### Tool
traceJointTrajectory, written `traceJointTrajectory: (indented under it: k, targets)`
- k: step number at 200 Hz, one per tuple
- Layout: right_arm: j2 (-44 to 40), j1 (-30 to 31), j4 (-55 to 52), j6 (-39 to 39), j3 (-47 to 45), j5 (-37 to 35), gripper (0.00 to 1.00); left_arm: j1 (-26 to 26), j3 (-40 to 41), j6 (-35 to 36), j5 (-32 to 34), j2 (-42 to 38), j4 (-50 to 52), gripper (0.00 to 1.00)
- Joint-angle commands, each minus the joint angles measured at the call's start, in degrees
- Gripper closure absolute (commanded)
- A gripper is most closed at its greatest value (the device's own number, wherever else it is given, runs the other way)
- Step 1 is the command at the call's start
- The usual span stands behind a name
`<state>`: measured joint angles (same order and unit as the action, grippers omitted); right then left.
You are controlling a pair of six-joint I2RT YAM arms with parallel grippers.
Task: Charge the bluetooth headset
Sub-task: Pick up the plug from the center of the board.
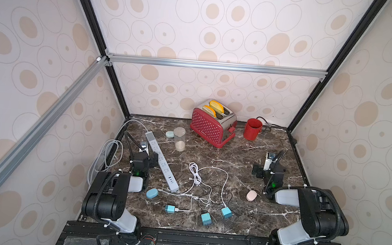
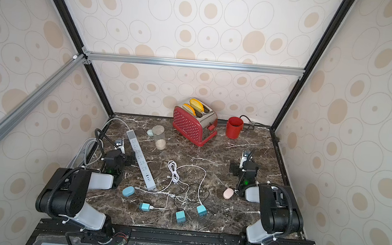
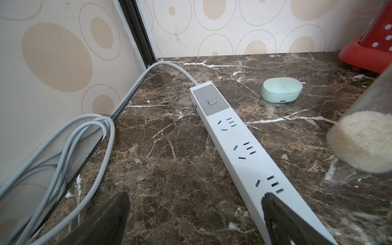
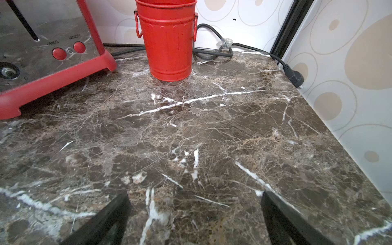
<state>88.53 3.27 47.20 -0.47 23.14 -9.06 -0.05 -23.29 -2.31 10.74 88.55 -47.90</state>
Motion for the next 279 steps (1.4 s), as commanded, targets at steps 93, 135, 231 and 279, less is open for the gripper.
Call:
traceJointTrajectory:
  k: [93, 135, 231, 279]
  targets:
    - [0.4, 0.3, 1.3, 0.2, 0.2, -0.6, 0.0, 0.8, -1.4, 0.2, -1.5, -0.3, 0.7, 0.01]
    - [-0.3, 0.3, 1.1, -0.2, 0.3, -0.2, 0.0, 1.0, -1.2, 0.2, -1.8, -0.6, 0.4, 0.01]
    - [-18.3, 7.0, -40.3, 9.4, 19.6, 22.8, 0.15, -13.9, -19.9, 15.6, -17.9, -15.9, 36.2, 0.03]
    - [-17.3, 7.1, -48.5, 9.1, 21.3, 35.4, 0.26, -22.0, -22.9, 33.8, -28.6, -17.5, 52.0, 0.1]
